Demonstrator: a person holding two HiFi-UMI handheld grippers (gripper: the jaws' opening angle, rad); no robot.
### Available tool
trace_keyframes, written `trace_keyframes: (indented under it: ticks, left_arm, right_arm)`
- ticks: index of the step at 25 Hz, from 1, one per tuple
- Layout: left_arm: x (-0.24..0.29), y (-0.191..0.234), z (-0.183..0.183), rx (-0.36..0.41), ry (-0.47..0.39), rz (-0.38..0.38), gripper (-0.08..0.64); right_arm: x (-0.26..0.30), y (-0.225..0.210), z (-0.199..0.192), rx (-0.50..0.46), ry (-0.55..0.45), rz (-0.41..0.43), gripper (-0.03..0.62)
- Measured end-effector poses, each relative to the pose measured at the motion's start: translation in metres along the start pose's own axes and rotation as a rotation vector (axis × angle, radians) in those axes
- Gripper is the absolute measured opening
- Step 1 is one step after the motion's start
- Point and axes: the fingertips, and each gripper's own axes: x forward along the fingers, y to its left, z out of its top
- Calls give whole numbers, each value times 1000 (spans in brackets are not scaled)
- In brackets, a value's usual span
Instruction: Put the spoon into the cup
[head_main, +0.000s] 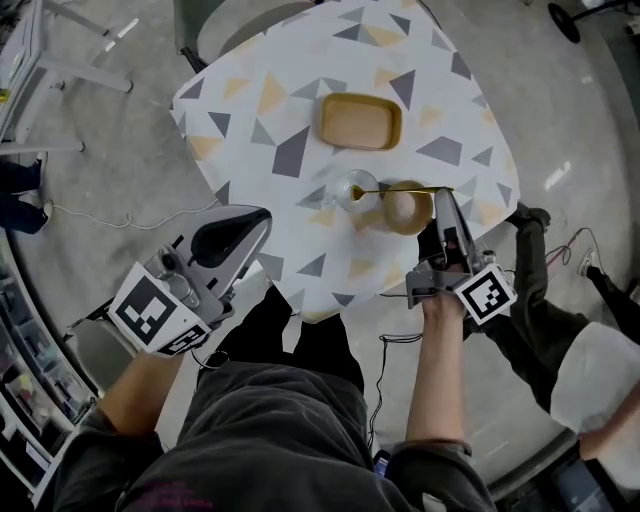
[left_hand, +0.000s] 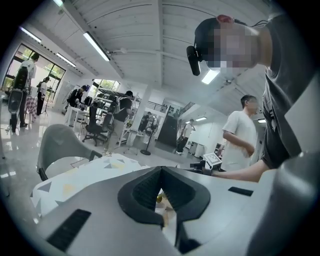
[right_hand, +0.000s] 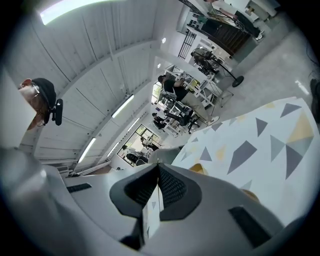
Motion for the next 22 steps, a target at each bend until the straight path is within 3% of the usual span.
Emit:
trace_keyframes:
  ticks: [19,22]
  left_arm:
    - [5,19,-28,-22,37,8,15]
    - [1,18,-40,-45,82,2,15]
  right_arm:
    - [24,-40,-42,-14,45,-33,23]
    - [25,-42,-48,-25,51,-52,23]
